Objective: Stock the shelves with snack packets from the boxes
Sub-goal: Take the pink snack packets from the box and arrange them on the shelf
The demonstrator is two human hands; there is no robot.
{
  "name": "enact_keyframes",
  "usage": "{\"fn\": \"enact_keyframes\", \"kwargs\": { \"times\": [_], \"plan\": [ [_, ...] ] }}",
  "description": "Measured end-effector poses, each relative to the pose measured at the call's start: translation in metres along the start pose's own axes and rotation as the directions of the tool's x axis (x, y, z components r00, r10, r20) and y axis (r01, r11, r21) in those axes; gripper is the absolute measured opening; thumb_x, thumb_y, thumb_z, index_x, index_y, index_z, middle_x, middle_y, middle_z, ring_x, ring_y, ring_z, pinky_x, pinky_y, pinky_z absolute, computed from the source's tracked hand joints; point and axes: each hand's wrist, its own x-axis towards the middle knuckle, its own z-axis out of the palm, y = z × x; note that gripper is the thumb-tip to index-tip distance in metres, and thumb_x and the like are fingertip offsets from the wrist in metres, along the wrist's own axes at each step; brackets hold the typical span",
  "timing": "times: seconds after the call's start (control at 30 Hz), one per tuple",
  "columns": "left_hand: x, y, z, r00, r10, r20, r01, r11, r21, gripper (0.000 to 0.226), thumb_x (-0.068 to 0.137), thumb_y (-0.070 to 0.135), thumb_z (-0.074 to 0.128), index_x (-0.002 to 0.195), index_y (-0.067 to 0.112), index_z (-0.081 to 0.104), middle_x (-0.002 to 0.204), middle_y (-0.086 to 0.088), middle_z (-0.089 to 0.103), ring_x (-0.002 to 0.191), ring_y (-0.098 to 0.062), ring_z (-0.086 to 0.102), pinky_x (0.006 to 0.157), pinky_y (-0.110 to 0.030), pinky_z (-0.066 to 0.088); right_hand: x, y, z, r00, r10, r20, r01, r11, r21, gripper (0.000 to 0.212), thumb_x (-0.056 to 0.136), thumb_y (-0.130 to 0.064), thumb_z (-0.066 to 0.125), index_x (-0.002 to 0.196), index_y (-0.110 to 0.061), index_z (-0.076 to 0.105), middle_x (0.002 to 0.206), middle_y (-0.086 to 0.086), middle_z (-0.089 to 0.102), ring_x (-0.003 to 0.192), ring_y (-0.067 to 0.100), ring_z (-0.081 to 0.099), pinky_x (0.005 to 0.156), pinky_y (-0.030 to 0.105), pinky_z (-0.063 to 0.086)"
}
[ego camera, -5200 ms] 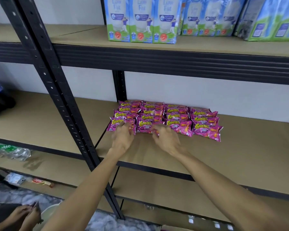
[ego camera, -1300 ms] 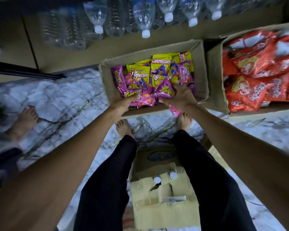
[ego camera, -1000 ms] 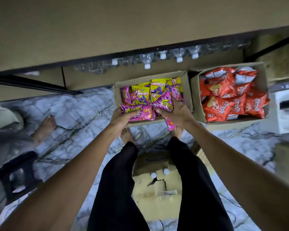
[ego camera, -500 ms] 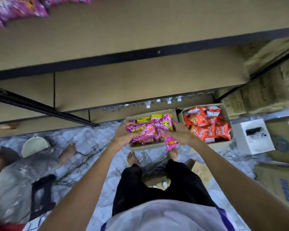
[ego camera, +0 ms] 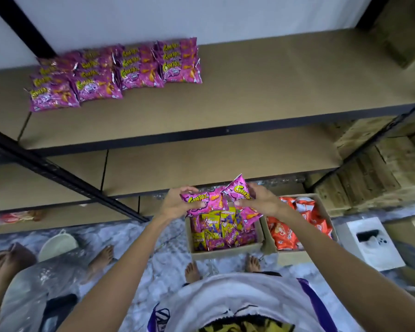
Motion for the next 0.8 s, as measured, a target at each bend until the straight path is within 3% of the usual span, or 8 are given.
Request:
{"fn": "enact_keyframes", "kwargs": {
  "times": [0.03, 0.2, 0.3, 0.37, 0.43, 0.5, 0.7, 0.8],
  "plan": [
    [0.002, 0.006, -0.007, 1.000, 0.015, -0.007, -0.015, 1.000, 0.015, 0.059, 0.048, 0.055, 0.088, 0.099, 0.033, 0.070, 0.112, 0.012, 0.069, 0.118, -0.014, 0.059, 0.103, -0.032, 0.040, 0.002, -0.005, -0.008, 1.000, -0.031, 0.005, 0.031, 1.000, -0.002, 0.120, 0.062, -0.072, 0.079, 0.154, -0.010, 0.030, 0.156, 0.004, 0.039, 0.145, 0.026, 0.036, 0.118, 0.044, 0.032],
    [0.010, 0.046, -0.034, 0.993, 0.120, -0.020, -0.118, 0.988, 0.102, 0.058, 0.067, 0.029, 0.089, 0.120, 0.020, 0.068, 0.112, 0.013, 0.066, 0.108, -0.005, 0.059, 0.101, -0.025, 0.040, 0.011, -0.032, -0.039, 0.992, -0.121, 0.019, 0.122, 0.992, -0.025, 0.085, 0.078, -0.051, 0.075, 0.148, -0.018, 0.041, 0.149, 0.000, 0.049, 0.139, 0.020, 0.043, 0.112, 0.035, 0.035],
    [0.013, 0.073, -0.049, 0.985, 0.169, -0.028, -0.162, 0.973, 0.162, 0.057, 0.070, 0.029, 0.087, 0.122, 0.017, 0.067, 0.112, 0.014, 0.062, 0.104, -0.002, 0.057, 0.098, -0.024, 0.038, 0.021, -0.047, -0.057, 0.986, -0.169, 0.014, 0.169, 0.985, -0.023, 0.060, 0.083, -0.040, 0.075, 0.135, -0.019, 0.052, 0.131, -0.003, 0.062, 0.127, 0.017, 0.053, 0.107, 0.033, 0.041],
    [0.017, 0.089, -0.058, 0.979, 0.197, -0.047, -0.184, 0.962, 0.200, 0.055, 0.071, 0.032, 0.087, 0.120, 0.017, 0.067, 0.108, 0.012, 0.064, 0.096, -0.001, 0.061, 0.096, -0.027, 0.047, 0.026, -0.061, -0.069, 0.979, -0.204, 0.019, 0.204, 0.979, -0.011, 0.047, 0.087, -0.030, 0.074, 0.127, -0.019, 0.054, 0.115, -0.008, 0.065, 0.115, 0.013, 0.060, 0.100, 0.028, 0.048],
    [0.020, 0.102, -0.066, 0.970, 0.229, -0.079, -0.205, 0.950, 0.236, 0.052, 0.070, 0.038, 0.086, 0.115, 0.021, 0.068, 0.104, 0.012, 0.067, 0.092, -0.001, 0.065, 0.089, -0.028, 0.054, 0.028, -0.074, -0.082, 0.967, -0.253, 0.016, 0.254, 0.967, -0.021, 0.044, 0.088, -0.026, 0.074, 0.126, -0.015, 0.056, 0.111, -0.007, 0.068, 0.106, 0.010, 0.065, 0.091, 0.022, 0.052],
    [0.022, 0.112, -0.072, 0.963, 0.247, -0.111, -0.218, 0.950, 0.225, 0.049, 0.068, 0.044, 0.086, 0.110, 0.026, 0.068, 0.104, 0.012, 0.068, 0.092, -0.005, 0.067, 0.080, -0.025, 0.056, 0.033, -0.081, -0.093, 0.958, -0.285, 0.009, 0.285, 0.958, -0.013, 0.044, 0.087, -0.024, 0.075, 0.125, -0.014, 0.057, 0.113, -0.003, 0.071, 0.105, 0.010, 0.067, 0.094, 0.028, 0.054],
    [0.022, 0.134, -0.092, 0.946, 0.253, -0.204, -0.235, 0.966, 0.112, 0.049, 0.068, 0.037, 0.087, 0.111, 0.023, 0.068, 0.104, 0.012, 0.069, 0.091, -0.005, 0.069, 0.083, -0.026, 0.055, 0.047, -0.115, -0.116, 0.938, -0.339, 0.064, 0.343, 0.937, -0.067, 0.050, 0.084, -0.036, 0.076, 0.127, -0.018, 0.058, 0.116, -0.005, 0.072, 0.108, 0.010, 0.068, 0.096, 0.029, 0.052],
    [0.030, 0.137, -0.111, 0.934, 0.271, -0.232, -0.246, 0.961, 0.128, 0.045, 0.072, 0.035, 0.087, 0.111, 0.023, 0.068, 0.106, 0.011, 0.068, 0.095, -0.005, 0.067, 0.086, -0.021, 0.051, 0.061, -0.136, -0.121, 0.926, -0.376, 0.042, 0.378, 0.924, -0.062, 0.041, 0.090, -0.024, 0.074, 0.126, -0.013, 0.059, 0.116, -0.003, 0.072, 0.107, 0.011, 0.068, 0.088, 0.018, 0.053]
  ]
}}
